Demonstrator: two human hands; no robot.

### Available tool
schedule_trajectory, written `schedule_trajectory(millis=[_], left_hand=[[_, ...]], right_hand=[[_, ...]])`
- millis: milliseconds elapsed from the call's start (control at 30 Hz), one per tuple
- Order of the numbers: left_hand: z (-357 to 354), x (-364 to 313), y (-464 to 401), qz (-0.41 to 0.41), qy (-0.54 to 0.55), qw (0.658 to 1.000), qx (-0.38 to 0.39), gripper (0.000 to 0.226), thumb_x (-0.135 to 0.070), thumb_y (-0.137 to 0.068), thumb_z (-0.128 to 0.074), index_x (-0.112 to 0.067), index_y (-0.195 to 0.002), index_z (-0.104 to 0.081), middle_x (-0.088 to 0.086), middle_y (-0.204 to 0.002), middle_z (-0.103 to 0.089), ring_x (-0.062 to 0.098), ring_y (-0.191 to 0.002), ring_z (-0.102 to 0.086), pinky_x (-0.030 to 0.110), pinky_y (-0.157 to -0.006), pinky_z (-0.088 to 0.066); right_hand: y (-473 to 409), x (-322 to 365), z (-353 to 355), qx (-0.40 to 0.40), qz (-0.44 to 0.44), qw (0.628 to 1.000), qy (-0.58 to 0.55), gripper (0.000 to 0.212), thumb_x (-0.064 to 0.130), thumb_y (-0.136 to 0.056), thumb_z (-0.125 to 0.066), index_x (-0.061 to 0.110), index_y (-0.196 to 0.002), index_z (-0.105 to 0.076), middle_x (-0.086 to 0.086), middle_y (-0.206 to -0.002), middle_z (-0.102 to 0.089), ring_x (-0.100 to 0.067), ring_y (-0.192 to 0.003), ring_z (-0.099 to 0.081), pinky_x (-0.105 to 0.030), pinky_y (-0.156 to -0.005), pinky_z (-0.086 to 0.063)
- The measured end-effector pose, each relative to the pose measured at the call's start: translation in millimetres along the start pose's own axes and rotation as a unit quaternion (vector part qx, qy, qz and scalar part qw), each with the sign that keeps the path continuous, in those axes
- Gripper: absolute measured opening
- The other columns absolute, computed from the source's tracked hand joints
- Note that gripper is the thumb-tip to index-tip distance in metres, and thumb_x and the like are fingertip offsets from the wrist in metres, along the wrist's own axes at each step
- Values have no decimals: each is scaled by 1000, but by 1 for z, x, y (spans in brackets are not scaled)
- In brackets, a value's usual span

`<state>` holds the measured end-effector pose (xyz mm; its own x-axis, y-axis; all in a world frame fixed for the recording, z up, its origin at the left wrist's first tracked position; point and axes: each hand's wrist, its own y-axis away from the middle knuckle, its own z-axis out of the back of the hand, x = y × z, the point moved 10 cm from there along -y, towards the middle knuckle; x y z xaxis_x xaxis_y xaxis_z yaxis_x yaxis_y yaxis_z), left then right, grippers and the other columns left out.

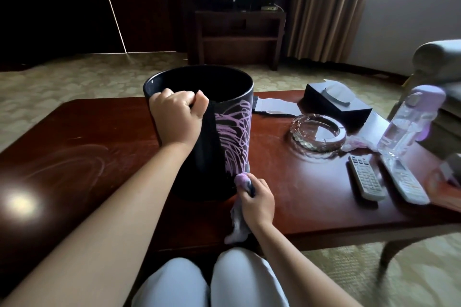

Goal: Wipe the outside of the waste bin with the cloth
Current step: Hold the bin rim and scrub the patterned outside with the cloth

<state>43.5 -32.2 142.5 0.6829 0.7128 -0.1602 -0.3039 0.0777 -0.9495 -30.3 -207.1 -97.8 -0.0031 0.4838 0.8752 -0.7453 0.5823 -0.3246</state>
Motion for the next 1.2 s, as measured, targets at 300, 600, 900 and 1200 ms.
schedule_trajectory(millis=[300,600,900,1200], left_hand=[[1,-1,0,-6,-4,1000,1,46,-25,-86,-48,-18,-47,-24,-6,-46,-17,17,-49,-23,28,-60,-8],[-1,1,0,5,3,1000,14,46,-26,-86,-46,-18,-47,-25,-5,-45,-18,18,-48,-25,28,-59,-12],[-2,0,1,4,1,1000,15,46,-26,-86,-46,-17,-47,-24,-5,-46,-17,18,-48,-24,28,-59,-15],[0,0,0,2,-7,1000,12,46,-24,-86,-47,-18,-47,-24,-6,-46,-16,18,-48,-24,28,-59,-13]], right_hand=[[2,7,-3,8,35,999,-18,25,34,-84,-67,30,-108,-67,14,-87,-57,-4,-80,-57,-20,-69,-43],[5,3,-17,71,2,991,113,21,33,-83,-64,28,-104,-68,10,-80,-48,-16,-78,-57,-27,-60,-37],[4,-10,-9,59,-68,990,111,22,29,-84,-63,31,-105,-68,7,-81,-48,-16,-78,-56,-26,-62,-36],[-2,-38,16,-36,-191,949,-247,21,3,-81,-62,21,-78,-70,7,-71,-68,-10,-70,-60,-19,-68,-49]])
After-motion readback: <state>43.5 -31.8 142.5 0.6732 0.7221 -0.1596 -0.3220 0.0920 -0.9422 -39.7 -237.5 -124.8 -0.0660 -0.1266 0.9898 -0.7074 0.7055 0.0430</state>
